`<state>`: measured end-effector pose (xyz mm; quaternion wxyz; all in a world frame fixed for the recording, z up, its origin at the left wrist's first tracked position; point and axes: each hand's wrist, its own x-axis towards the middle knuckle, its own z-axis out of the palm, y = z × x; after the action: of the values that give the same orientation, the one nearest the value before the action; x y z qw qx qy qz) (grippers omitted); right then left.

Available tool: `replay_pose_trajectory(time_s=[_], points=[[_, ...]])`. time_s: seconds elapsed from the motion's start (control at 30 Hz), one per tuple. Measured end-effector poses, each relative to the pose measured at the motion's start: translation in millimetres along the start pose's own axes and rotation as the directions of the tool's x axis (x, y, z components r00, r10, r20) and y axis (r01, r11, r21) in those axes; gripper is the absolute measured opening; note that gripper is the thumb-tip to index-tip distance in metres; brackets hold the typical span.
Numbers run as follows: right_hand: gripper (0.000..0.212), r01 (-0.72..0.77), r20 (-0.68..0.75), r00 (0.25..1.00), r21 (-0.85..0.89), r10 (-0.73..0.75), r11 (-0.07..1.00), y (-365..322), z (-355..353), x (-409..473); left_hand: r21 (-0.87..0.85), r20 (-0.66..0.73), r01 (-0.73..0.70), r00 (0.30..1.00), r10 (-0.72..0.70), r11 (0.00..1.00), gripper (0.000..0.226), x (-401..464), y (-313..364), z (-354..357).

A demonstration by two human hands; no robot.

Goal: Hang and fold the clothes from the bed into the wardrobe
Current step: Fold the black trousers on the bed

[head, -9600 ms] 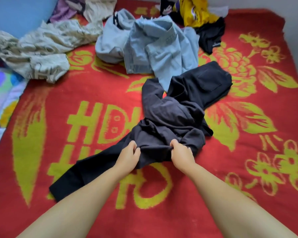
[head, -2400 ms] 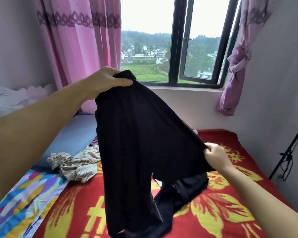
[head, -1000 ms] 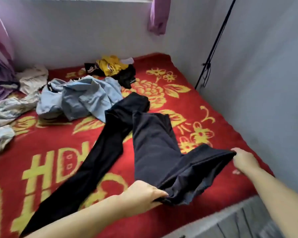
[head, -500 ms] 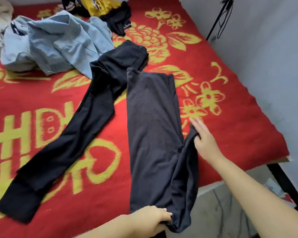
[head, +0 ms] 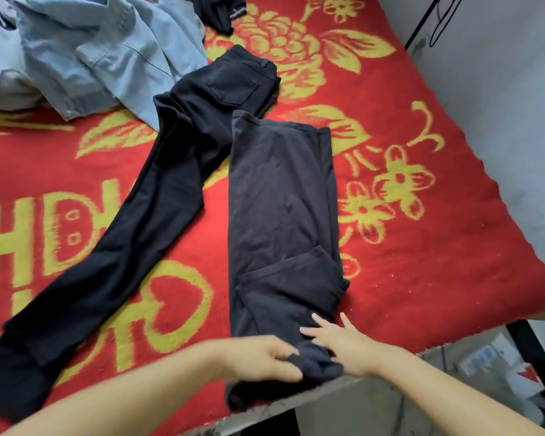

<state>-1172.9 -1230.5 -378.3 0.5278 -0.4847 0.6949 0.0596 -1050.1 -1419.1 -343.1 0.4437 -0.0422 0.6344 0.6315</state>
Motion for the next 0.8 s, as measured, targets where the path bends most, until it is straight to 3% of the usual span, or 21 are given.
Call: replay_pose_trajectory(time_s=[0.07, 0.1, 0.13, 0.17, 0.2, 0.27, 0.33, 0.37, 0.43, 0.5, 0.57, 0.63, 0.7, 0.8], points=[[0.015, 0.032, -0.109, 0.994, 0.373, 0.009, 0.927, 11, -30, 9, -0.129, -0.075, 0.049, 0.995, -0.059, 0.99, 0.016, 9, 17, -48], [0.009, 0.04, -0.151, 0.987, 0.521, 0.046, 0.853, 17, -45, 13, -0.159, -0.162, 0.075, 0.982, -0.101, 0.984, 0.024, 15, 26, -75], [0.017, 0.032, -0.187, 0.976, 0.615, 0.107, 0.788, 23, -59, 20, -0.139, -0.284, 0.083, 0.951, -0.119, 0.987, 0.031, 23, 35, -103], [0.016, 0.021, -0.236, 0.953, 0.681, 0.192, 0.732, 29, -71, 28, -0.06, -0.427, 0.082, 0.898, -0.1, 0.995, 0.035, 29, 44, -129], [0.011, 0.015, -0.315, 0.9, 0.712, 0.301, 0.702, 37, -80, 36, 0.051, -0.579, 0.089, 0.814, -0.043, 0.995, 0.034, 37, 50, -153], [0.026, -0.064, -0.46, 0.714, 0.707, 0.527, 0.704, 48, -93, 53, 0.238, -0.832, 0.216, 0.548, 0.084, 0.947, 0.041, 52, 52, -184], [0.042, -0.145, -0.609, 0.578, 0.579, 0.544, 0.802, 47, -93, 65, 0.322, -0.92, 0.35, 0.336, 0.203, 0.88, 0.056, 62, 35, -184], [0.048, -0.175, -0.686, 0.555, 0.456, 0.47, 0.873, 42, -88, 68, 0.35, -0.922, 0.38, 0.301, 0.243, 0.856, 0.06, 65, 23, -169], [0.057, -0.23, -0.765, 0.583, 0.165, 0.272, 0.959, 24, -68, 71, 0.326, -0.926, 0.344, 0.302, 0.225, 0.881, 0.067, 71, -8, -124], [0.058, -0.235, -0.722, 0.678, -0.032, 0.14, 0.972, 12, -44, 74, 0.119, -0.968, 0.229, 0.244, 0.062, 0.966, 0.072, 77, -40, -80], [0.057, -0.281, -0.597, 0.785, -0.103, 0.167, 0.954, 14, -26, 75, -0.232, -0.957, 0.081, 0.16, -0.242, 0.969, 0.062, 81, -61, -59], [0.06, -0.346, -0.509, 0.821, -0.087, 0.257, 0.934, 28, -18, 78, -0.401, -0.892, 0.081, 0.194, -0.409, 0.913, 0.045, 85, -71, -62], [0.063, -0.393, -0.461, 0.832, -0.1, 0.307, 0.914, 46, -12, 83, -0.311, -0.899, 0.228, 0.245, -0.363, 0.923, 0.039, 85, -75, -72], [0.073, -0.374, -0.477, 0.838, -0.15, 0.264, 0.915, 39, -17, 75, -0.018, -0.968, 0.426, 0.219, -0.122, 0.904, 0.058, 72, -77, -83]])
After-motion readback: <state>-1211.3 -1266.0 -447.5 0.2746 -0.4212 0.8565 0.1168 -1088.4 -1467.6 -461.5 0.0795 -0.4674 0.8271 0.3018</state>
